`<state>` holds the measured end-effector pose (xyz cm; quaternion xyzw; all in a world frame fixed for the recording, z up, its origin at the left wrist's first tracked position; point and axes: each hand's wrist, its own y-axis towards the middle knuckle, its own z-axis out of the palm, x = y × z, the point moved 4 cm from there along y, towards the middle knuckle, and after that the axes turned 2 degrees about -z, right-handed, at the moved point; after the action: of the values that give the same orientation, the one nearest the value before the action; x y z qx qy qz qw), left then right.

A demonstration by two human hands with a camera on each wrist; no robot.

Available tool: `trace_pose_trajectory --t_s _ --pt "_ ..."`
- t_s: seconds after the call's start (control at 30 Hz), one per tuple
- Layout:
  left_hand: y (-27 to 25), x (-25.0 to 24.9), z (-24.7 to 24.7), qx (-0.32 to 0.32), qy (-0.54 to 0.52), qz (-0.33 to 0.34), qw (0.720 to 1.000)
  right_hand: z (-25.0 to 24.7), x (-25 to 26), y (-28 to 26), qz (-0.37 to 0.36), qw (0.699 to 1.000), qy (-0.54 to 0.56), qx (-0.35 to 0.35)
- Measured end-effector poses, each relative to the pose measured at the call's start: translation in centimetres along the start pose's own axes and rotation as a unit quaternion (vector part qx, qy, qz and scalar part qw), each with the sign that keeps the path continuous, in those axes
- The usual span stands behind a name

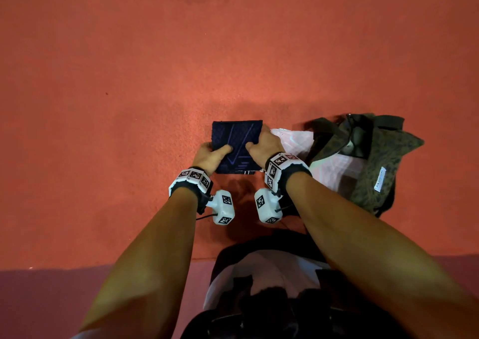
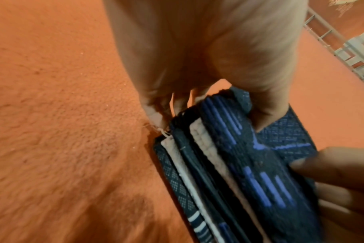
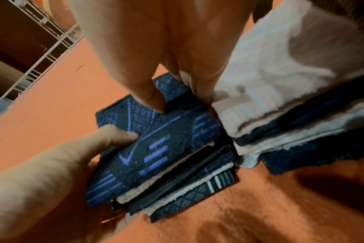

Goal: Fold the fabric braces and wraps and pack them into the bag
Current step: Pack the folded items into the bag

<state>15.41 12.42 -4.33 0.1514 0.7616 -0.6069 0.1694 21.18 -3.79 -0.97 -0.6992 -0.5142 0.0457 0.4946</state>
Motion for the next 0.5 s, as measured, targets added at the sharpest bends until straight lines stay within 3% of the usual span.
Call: trace_pose_trajectory --t_s 0.13,0.5 --pt "-0.4 0.1 0.5 0.033 -0.02 -0.015 0.999 -0.1 -0.3 -0.2 -0.003 1.0 0.016 0.01" --pt "-1.9 -0.3 0.4 0.036 -0.046 -0.02 0.998 -0.2 -0.3 -1.5 -0.012 0.998 0.061 0.012"
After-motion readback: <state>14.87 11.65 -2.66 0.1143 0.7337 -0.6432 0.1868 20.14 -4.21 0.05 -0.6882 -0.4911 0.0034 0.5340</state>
